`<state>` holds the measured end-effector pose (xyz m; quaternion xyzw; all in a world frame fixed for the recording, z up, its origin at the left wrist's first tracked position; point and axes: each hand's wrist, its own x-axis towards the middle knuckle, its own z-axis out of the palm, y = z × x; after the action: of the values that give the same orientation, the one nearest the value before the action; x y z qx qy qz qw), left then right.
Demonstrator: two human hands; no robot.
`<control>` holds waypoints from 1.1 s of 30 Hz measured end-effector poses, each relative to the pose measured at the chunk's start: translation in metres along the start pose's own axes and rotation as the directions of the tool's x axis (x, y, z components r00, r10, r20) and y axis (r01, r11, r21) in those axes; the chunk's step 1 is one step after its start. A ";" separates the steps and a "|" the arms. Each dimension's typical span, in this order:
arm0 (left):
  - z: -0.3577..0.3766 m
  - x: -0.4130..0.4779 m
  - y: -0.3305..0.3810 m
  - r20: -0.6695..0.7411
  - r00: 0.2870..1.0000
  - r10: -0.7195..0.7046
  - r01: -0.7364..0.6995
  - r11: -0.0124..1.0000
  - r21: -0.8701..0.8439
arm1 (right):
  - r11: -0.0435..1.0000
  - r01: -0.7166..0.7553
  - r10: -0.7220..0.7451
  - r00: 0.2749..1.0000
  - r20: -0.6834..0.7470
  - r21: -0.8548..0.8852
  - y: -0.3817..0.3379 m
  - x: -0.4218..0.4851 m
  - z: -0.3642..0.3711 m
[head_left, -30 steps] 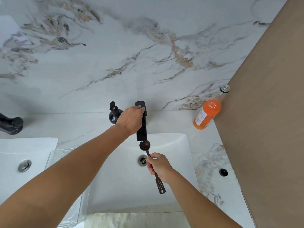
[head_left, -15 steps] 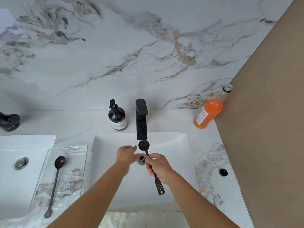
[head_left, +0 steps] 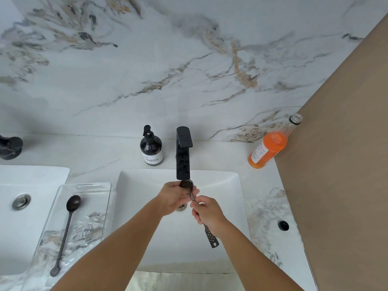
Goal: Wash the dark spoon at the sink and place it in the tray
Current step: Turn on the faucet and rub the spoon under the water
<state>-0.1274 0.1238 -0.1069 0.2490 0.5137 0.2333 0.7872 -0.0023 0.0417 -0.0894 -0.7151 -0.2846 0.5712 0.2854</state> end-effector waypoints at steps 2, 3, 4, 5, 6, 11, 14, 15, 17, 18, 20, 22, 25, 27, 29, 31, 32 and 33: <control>-0.002 -0.001 0.000 -0.100 0.993 0.066 -0.042 0.973 0.225 | 0.997 0.015 -0.015 1.000 0.001 -0.074 0.000 0.001 -0.003; -0.003 0.000 -0.001 -0.147 0.984 0.105 -0.045 0.929 0.367 | 0.991 0.029 -0.029 1.000 -0.001 -0.131 -0.001 0.001 -0.005; -0.005 0.000 -0.001 -0.166 0.979 0.122 -0.034 0.889 0.456 | 0.979 0.047 -0.049 0.999 -0.004 -0.199 -0.002 0.002 -0.007; -0.008 0.000 -0.001 -0.160 0.981 0.112 -0.021 0.874 0.485 | 0.961 0.070 -0.074 0.997 -0.002 -0.267 -0.003 0.003 -0.010; -0.009 0.001 -0.001 -0.132 0.988 0.081 -0.010 0.885 0.466 | 0.939 0.095 -0.098 0.995 0.006 -0.332 -0.005 0.005 -0.013; -0.013 0.000 0.005 0.021 1.000 -0.012 0.007 0.974 0.227 | 0.768 0.208 -0.195 0.977 0.088 -0.606 -0.030 0.014 -0.033; -0.008 0.003 0.004 -0.041 0.999 0.031 -0.020 0.972 0.232 | 0.641 0.244 -0.215 0.967 0.135 -0.728 -0.049 0.019 -0.042; -0.006 0.005 0.003 -0.075 0.996 0.039 -0.020 0.972 0.234 | 0.613 0.252 -0.225 0.964 0.140 -0.749 -0.055 0.019 -0.042; -0.004 0.008 0.002 -0.141 0.990 0.026 0.008 0.971 0.240 | 0.552 0.254 -0.239 0.961 0.141 -0.794 -0.061 0.020 -0.040; -0.004 0.009 0.002 -0.147 0.989 0.006 0.029 0.972 0.235 | 0.519 0.250 -0.240 0.961 0.141 -0.817 -0.063 0.020 -0.039; -0.004 0.009 0.003 -0.109 0.992 -0.057 0.074 0.984 0.161 | 0.479 0.252 -0.239 0.959 0.151 -0.841 -0.063 0.020 -0.037; -0.008 0.006 0.007 -0.014 0.994 -0.110 0.111 0.994 0.024 | 0.446 0.255 -0.240 0.958 0.160 -0.858 -0.061 0.019 -0.035; -0.013 0.008 0.007 0.057 0.996 -0.073 0.077 0.993 -0.084 | 0.422 0.268 -0.256 0.952 0.170 -0.866 -0.061 0.018 -0.036; -0.016 0.009 0.006 -0.001 1.000 -0.021 0.021 0.995 0.097 | 0.405 0.280 -0.275 0.945 0.177 -0.870 -0.062 0.019 -0.039; -0.017 0.009 0.007 -0.047 0.998 0.046 -0.022 0.906 0.422 | 0.312 0.284 -0.300 0.935 0.190 -0.907 -0.066 0.020 -0.043; -0.015 0.011 0.009 -0.070 0.996 0.062 -0.011 0.817 0.576 | 0.139 0.270 -0.334 0.918 0.212 -0.953 -0.074 0.022 -0.045; -0.012 0.010 0.010 -0.087 0.994 0.063 -0.002 0.821 0.571 | 0.055 0.261 -0.352 0.908 0.226 -0.964 -0.078 0.024 -0.046; -0.010 0.010 0.012 -0.103 0.993 0.053 0.006 0.868 0.496 | -0.015 0.256 -0.377 0.894 0.242 -0.967 -0.083 0.026 -0.045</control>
<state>-0.1342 0.1403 -0.1098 0.4350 0.5971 0.1172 0.6637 0.0401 0.1127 -0.0372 -0.6549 -0.7339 0.1114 -0.1415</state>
